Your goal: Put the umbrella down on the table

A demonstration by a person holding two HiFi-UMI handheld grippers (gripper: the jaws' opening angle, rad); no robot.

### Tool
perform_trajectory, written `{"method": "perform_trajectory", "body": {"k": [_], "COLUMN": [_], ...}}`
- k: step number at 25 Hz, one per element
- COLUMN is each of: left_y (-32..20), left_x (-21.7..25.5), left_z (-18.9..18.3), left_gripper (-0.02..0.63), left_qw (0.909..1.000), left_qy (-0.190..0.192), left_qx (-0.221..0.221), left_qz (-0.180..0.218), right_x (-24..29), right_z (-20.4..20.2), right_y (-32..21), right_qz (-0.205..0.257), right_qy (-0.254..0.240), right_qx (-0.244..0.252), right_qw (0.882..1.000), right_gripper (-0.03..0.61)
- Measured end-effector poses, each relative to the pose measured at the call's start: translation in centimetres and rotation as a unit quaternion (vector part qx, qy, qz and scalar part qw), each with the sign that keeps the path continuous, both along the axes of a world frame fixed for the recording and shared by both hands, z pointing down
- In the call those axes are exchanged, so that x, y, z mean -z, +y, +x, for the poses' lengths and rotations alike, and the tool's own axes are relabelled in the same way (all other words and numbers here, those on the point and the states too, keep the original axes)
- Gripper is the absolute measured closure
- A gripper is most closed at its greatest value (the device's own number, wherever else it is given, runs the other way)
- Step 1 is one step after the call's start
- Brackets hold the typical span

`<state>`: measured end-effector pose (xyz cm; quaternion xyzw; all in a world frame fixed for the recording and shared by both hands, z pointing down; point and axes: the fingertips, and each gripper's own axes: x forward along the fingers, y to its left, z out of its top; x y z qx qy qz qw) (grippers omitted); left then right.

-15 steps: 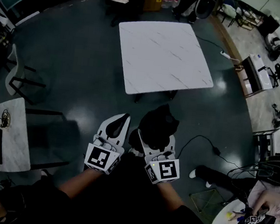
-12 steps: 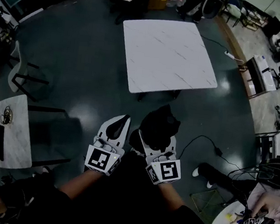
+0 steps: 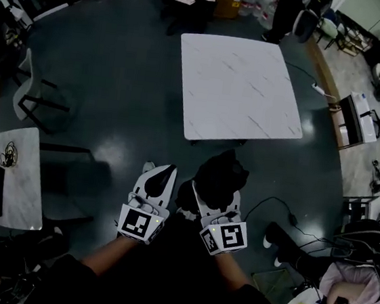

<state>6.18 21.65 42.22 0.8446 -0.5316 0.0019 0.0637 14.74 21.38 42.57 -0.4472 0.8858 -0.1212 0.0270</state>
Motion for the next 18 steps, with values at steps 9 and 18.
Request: {"method": "perform_trajectory", "body": {"k": [9,18], "left_y": [-7.7,-17.2], "left_x": [-0.1,0.6], "left_z": [-5.5,-13.5], "left_gripper": [0.597,0.597], "left_qw": [0.9993,0.9983], "left_qy": [0.034,0.043], "left_qx": [-0.001,-0.039], "left_qz": [-0.013,-0.002], "right_x": [-0.3,-0.4], "right_z": [-5.7,-13.1], "right_y": [-7.1,-16.8], "right_qz": [-0.013,-0.018], "right_qy": [0.024,0.063], "right_qx": [-0.003,-0.033], "right_qw": [1.000,0.997], "right_gripper": [0.264,0.264]}}
